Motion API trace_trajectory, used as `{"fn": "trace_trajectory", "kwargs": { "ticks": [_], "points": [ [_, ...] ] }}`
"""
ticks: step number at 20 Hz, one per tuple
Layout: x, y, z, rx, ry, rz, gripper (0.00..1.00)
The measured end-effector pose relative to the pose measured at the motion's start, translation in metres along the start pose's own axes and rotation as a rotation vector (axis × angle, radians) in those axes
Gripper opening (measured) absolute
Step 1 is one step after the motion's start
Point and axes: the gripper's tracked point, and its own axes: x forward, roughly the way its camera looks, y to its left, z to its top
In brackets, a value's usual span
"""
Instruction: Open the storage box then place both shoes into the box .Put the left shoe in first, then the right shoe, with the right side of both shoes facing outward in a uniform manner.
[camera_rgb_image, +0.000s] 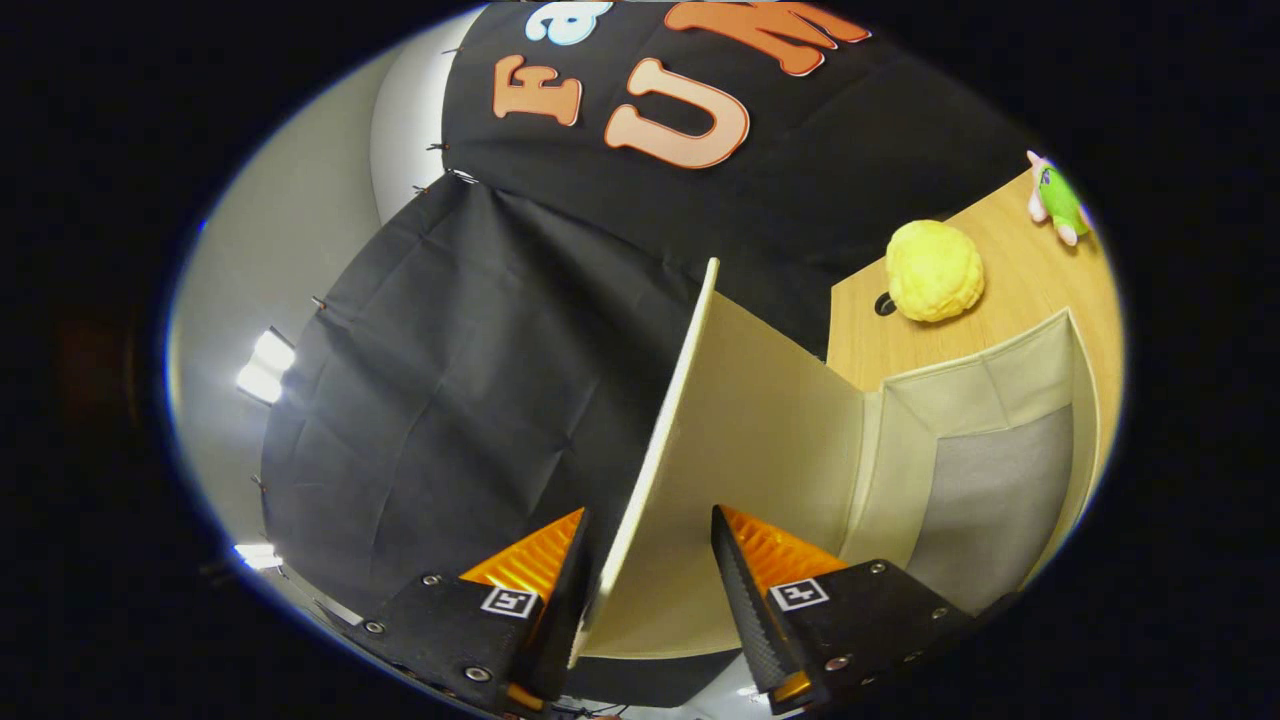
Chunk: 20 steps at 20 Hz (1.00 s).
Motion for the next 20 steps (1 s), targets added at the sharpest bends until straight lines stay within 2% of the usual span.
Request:
{"fn": "trace_trajectory", "kwargs": {
  "ticks": [1, 3, 9, 16, 20],
  "points": [
    [0.009, 0.011, 0.003, -0.014, -0.001, 0.013, 0.76],
    [0.019, 0.020, -0.003, -0.031, 0.015, 0.026, 0.83],
    [0.011, 0.020, -0.012, -0.109, 0.035, 0.001, 0.92],
    [-0.061, -0.036, 0.019, -0.306, -0.089, -0.184, 0.96],
    [-0.112, -0.091, 0.035, -0.331, -0.123, -0.341, 0.96]
  ]
}}
